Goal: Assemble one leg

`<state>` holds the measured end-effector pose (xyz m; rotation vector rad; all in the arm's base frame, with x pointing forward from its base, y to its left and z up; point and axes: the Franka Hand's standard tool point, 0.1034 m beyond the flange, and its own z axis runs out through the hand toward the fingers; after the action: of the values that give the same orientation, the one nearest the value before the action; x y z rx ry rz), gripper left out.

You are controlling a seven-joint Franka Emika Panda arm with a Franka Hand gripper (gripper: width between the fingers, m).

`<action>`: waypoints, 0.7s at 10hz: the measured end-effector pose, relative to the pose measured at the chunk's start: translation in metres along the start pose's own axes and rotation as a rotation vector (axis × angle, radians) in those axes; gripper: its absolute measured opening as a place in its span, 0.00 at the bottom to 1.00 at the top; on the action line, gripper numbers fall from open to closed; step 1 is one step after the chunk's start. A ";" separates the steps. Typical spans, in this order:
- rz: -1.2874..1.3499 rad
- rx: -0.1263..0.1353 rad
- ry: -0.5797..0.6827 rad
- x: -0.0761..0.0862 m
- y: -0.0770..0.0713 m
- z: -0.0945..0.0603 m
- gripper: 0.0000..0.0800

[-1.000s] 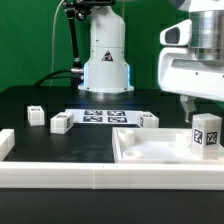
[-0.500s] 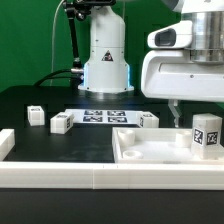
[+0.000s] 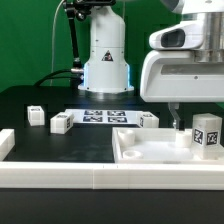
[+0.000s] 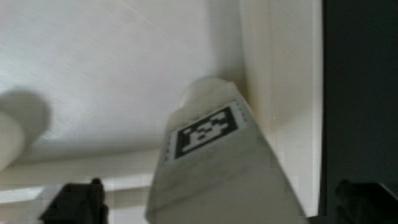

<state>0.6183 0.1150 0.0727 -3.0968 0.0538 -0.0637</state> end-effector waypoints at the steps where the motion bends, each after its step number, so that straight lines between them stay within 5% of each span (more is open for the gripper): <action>1: -0.044 0.000 0.003 0.000 0.000 0.000 0.81; 2: -0.062 0.000 0.001 0.000 -0.001 0.000 0.81; 4: -0.086 0.001 0.001 0.001 -0.001 -0.001 0.53; 5: -0.082 0.001 0.001 0.001 -0.001 -0.001 0.53; 6: -0.060 0.001 0.001 0.001 -0.001 -0.001 0.36; 7: -0.061 0.001 0.001 0.001 0.000 -0.001 0.36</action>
Offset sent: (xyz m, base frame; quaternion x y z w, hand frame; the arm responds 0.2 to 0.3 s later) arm 0.0000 0.0000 0.0000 0.0000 0.0000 0.0000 1.0000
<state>0.6195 0.1154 0.0738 -3.0971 -0.0405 -0.0672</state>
